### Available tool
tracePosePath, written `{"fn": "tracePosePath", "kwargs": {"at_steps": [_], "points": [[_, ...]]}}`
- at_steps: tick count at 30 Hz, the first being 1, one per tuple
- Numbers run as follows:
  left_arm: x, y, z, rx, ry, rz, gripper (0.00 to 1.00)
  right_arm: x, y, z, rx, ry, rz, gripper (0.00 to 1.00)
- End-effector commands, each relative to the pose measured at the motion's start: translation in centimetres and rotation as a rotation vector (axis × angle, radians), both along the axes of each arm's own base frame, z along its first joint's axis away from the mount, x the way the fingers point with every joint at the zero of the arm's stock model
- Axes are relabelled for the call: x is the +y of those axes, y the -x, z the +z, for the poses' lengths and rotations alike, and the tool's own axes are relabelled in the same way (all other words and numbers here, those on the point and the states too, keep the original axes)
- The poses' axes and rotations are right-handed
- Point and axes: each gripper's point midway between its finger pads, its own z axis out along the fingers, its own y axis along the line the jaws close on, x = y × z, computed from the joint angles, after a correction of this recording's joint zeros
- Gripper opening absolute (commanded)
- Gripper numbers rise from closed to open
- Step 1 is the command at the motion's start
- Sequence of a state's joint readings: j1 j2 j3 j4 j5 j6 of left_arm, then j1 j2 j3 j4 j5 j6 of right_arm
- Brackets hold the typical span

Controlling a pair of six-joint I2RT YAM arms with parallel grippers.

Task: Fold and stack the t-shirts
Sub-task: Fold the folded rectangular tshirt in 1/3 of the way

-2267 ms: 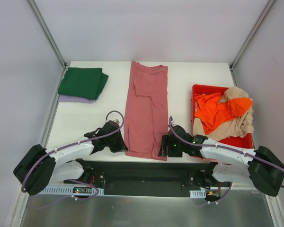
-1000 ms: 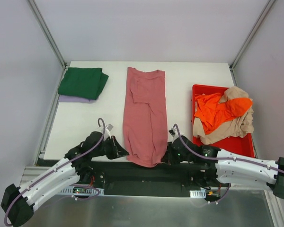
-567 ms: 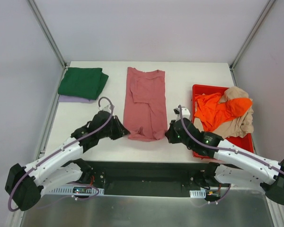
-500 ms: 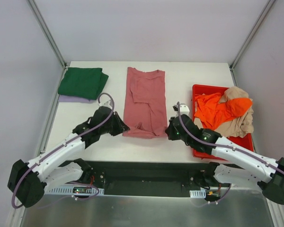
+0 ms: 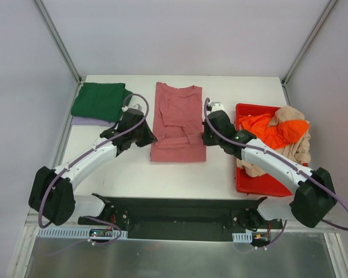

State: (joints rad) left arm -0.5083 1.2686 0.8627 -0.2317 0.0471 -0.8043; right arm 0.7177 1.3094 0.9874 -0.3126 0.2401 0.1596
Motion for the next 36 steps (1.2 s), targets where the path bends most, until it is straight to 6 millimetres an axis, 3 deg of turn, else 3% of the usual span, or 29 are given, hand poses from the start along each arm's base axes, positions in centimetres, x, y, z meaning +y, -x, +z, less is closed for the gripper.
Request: {"fn": "tracePosePath", "kwargs": {"at_steps": [1,10,20,29,36], "points": [[0.0,-2.7,1.8,-0.066,-0.033,-0.021,0.0,1.0,-2.5,2.3,-0.06,-0.045,0.037,0.01],[0.0,-6.9,1.8,-0.072,-0.072,-0.035,0.0,1.0,-6.4,1.5,-0.019,-0.069,0.015,0.01],[0.4,-11.5,-1.1,-0.024,-0.115,-0.042,0.0,1.1,-10.9,-1.0,0.042,-0.099,-0.008,0.01],[0.1,-14.1,-3.3,0.043,-0.061,-0.054,0.0,2.2,-13.6,-3.2,0.12,-0.162,0.016,0.01],[-0.4,-14.7,-4.6,0.073,-0.042,-0.091,0.0,1.3,-14.6,-4.5,0.145,-0.163,-0.034,0.07]]}}
